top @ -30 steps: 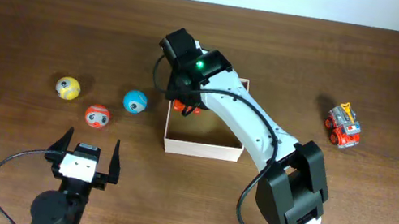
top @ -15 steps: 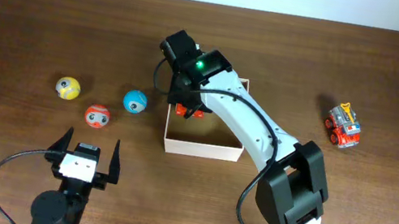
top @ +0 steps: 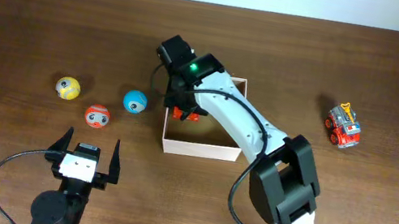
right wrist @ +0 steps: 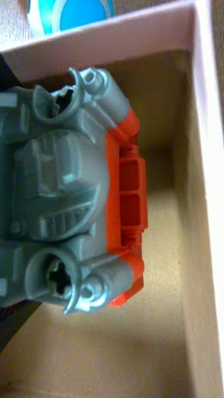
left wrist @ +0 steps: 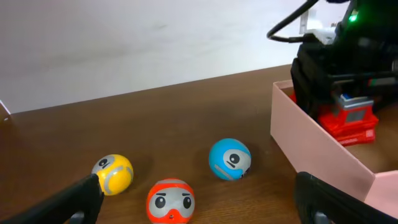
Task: Pack container
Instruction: 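Lower the fire truck into the box and open the right gripper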
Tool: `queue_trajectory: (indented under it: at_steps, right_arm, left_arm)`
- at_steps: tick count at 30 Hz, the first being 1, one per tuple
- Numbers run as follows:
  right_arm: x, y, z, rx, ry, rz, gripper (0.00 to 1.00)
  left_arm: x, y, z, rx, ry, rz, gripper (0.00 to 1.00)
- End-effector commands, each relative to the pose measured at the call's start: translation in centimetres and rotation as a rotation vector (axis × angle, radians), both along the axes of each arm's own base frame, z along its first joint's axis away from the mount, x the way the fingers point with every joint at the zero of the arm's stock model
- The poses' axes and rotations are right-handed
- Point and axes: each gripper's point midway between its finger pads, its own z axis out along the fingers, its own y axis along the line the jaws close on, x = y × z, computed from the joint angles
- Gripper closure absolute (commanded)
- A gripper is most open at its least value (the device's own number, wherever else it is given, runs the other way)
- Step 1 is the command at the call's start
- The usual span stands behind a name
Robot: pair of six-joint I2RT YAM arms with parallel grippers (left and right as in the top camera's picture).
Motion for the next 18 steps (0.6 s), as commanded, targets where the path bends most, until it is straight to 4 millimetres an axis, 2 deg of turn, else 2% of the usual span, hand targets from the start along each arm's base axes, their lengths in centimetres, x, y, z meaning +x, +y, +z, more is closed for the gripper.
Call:
queue_trajectory:
  at_steps: [1, 4, 8, 16, 18]
  right_arm:
    - [-0.24, 0.86, -0.13, 0.009, -0.005, 0.035, 0.37]
    - [-0.21, 0.84, -0.13, 0.009, -0.006, 0.035, 0.31]
    - [-0.08, 0.84, -0.1, 0.006, -0.013, 0.058, 0.19]
    - [0.46, 0.98, 0.1, 0.006, -0.035, 0.104, 0.19]
    - [0.74, 0.89, 0.33, 0.007, -0.041, 0.119, 0.22]
  left_arm:
    - [-0.01, -0.07, -0.02, 0.012, -0.005, -0.007, 0.01]
    - [-0.01, -0.07, -0.02, 0.012, -0.005, -0.007, 0.01]
    - [-0.01, -0.07, -0.02, 0.012, -0.005, -0.007, 0.01]
    - [-0.01, -0.07, -0.02, 0.012, -0.005, -0.007, 0.01]
    - [-0.01, -0.07, -0.02, 0.012, -0.005, -0.007, 0.01]
